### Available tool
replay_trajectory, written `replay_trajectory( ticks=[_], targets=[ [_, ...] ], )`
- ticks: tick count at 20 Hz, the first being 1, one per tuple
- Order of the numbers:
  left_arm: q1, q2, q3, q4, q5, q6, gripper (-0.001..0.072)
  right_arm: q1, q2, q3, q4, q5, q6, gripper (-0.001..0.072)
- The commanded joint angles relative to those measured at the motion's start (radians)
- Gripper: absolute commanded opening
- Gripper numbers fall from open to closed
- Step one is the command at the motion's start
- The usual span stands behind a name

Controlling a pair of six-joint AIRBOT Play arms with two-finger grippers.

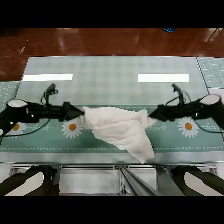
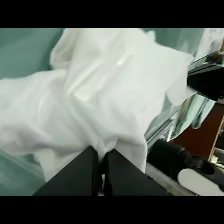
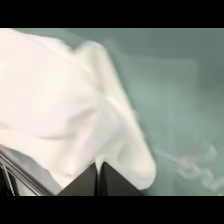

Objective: Fold the shirts.

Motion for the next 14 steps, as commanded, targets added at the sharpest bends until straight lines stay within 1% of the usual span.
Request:
replay_trajectory(
  ticks=[1,3,4,5,7,9,11,13,14],
  targets=[
    [0.075,0.012,0.205,-0.198,-0.078,-0.001,0.0024,0.009,0.080,0.282,-0.008,0.050,0.063,0.0021],
    [0.101,0.025,0.375,-0.351,-0.072,-0.001,0.0024,0.006,0.127,0.531,-0.014,0.021,0.097,0.0021],
    [0.111,0.027,0.473,-0.404,-0.072,-0.002,0.0024,0.000,0.139,0.653,-0.015,-0.002,0.120,0.0021],
    [0.117,0.027,0.567,-0.419,-0.072,-0.013,0.0024,-0.009,0.146,0.786,-0.023,-0.011,0.143,0.0021],
    [0.134,0.027,0.765,-0.392,-0.073,-0.060,0.0024,-0.024,0.147,1.034,-0.071,-0.002,0.188,0.0021],
    [0.155,0.028,0.960,-0.271,-0.073,-0.147,0.0024,-0.024,0.147,1.244,-0.180,0.034,0.240,0.0021],
    [0.178,0.042,1.141,-0.100,-0.077,-0.243,0.0023,-0.024,0.163,1.384,-0.270,0.075,0.270,0.0021],
    [0.200,0.083,1.278,0.093,-0.077,-0.314,0.0023,-0.024,0.231,1.398,-0.356,0.080,0.287,0.0021],
    [0.209,0.115,1.323,0.177,-0.079,-0.343,0.0024,-0.024,0.269,1.398,-0.411,0.105,0.298,0.0021]
  ],
)
